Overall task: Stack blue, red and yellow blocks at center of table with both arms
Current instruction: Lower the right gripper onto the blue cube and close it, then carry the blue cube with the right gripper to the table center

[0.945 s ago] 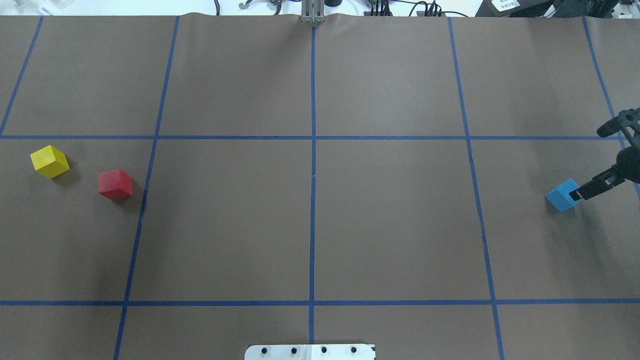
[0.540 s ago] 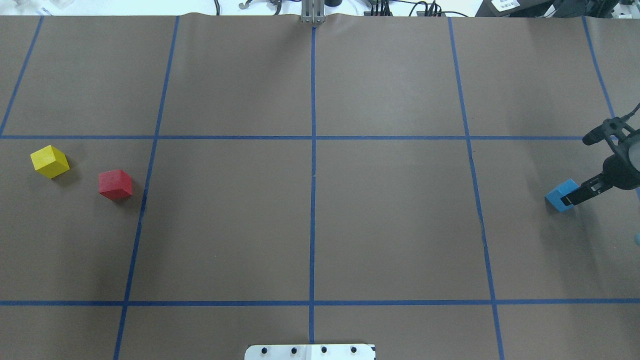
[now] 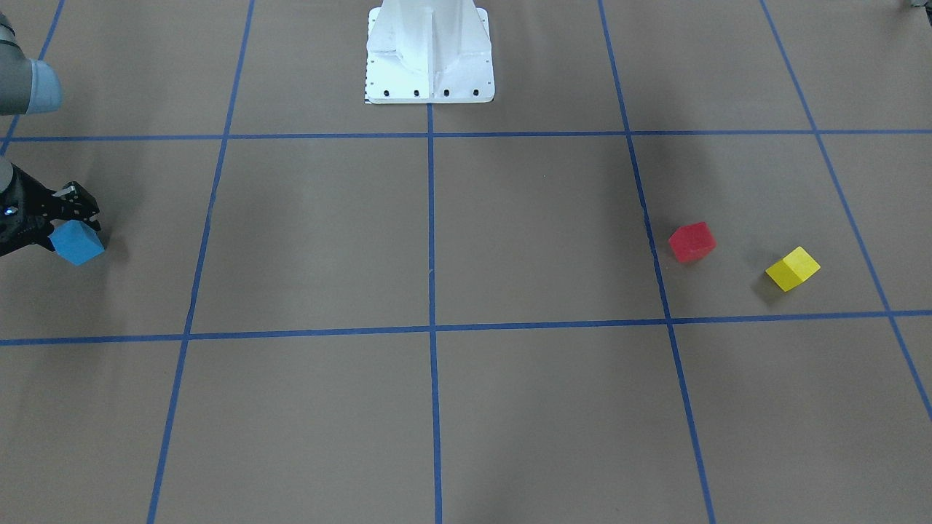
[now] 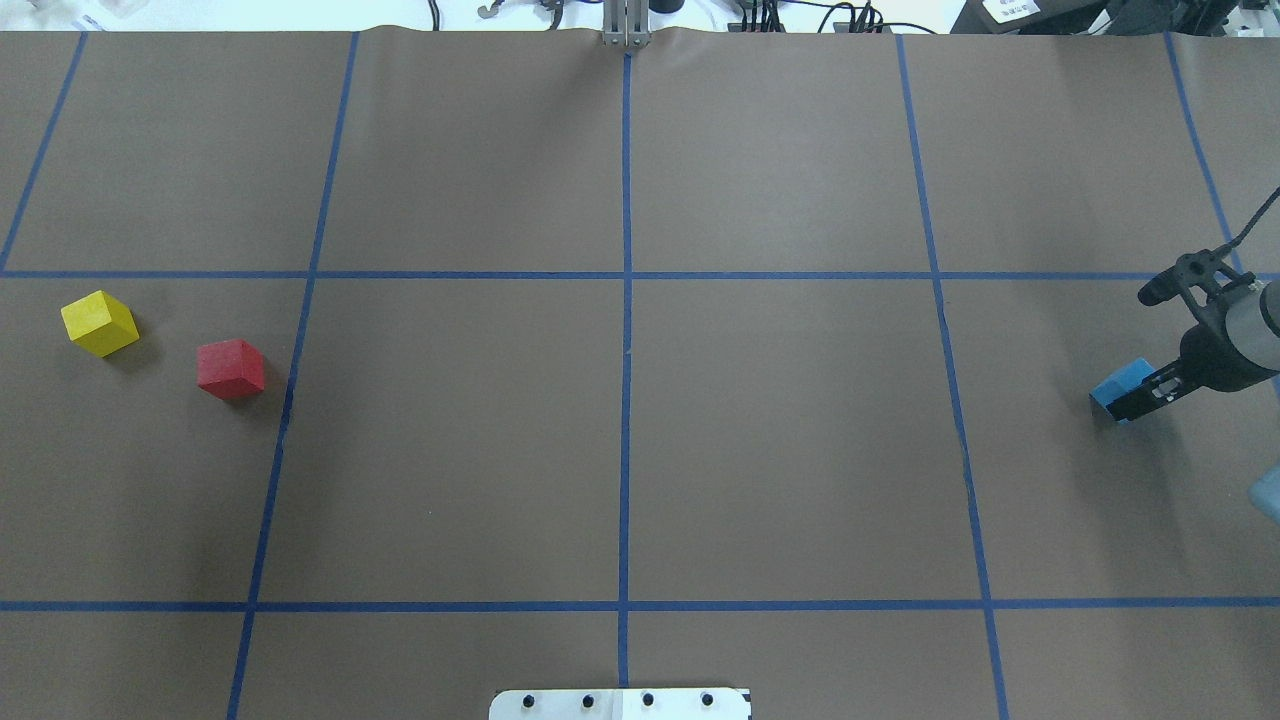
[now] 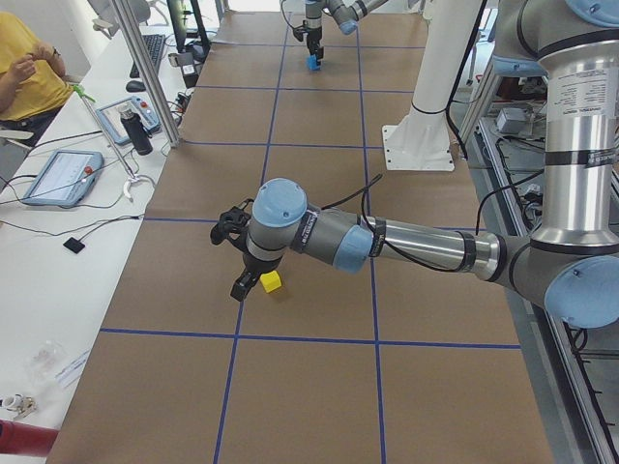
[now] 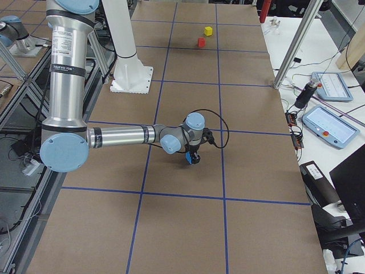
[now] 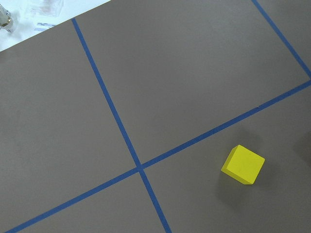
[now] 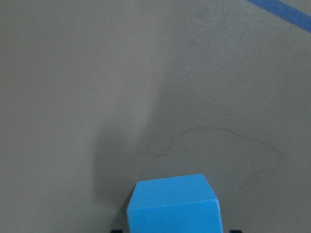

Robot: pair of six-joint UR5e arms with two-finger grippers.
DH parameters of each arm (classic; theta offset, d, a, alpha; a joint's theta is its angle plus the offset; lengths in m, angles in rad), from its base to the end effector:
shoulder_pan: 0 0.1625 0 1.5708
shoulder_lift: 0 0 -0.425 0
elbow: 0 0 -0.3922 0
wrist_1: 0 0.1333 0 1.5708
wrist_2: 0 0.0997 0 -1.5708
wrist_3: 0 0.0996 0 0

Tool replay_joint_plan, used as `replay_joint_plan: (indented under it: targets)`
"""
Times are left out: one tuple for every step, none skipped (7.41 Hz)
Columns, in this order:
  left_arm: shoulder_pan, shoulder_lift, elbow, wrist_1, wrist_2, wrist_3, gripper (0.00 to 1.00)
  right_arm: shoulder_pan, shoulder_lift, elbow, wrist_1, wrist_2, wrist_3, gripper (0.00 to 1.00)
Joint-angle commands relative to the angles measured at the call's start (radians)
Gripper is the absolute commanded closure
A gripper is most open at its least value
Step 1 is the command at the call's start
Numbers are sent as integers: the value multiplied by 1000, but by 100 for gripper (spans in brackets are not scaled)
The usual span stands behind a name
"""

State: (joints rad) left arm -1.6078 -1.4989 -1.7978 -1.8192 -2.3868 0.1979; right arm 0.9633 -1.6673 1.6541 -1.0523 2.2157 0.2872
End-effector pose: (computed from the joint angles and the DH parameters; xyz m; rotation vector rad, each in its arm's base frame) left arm -0.0783 -0.4729 0.5494 0.4740 0.7570 0.3147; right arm -0.2120 -0.4336 0.6121 0.1680 -0.7864 -0.4659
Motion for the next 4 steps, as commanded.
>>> replay_joint_plan:
  targets:
    - [-1,0,0,1,0,2,0,0,44,12,-2,4,3,100]
    - [-1,0,0,1,0,2,0,0,113,-2,-15,5,9,100]
    - [0,0,0,1,0,2,0,-1,192,-14,-40,6,103,100]
    - [0,0,0,1,0,2,0,-17,292,-17,-99,4,236,100]
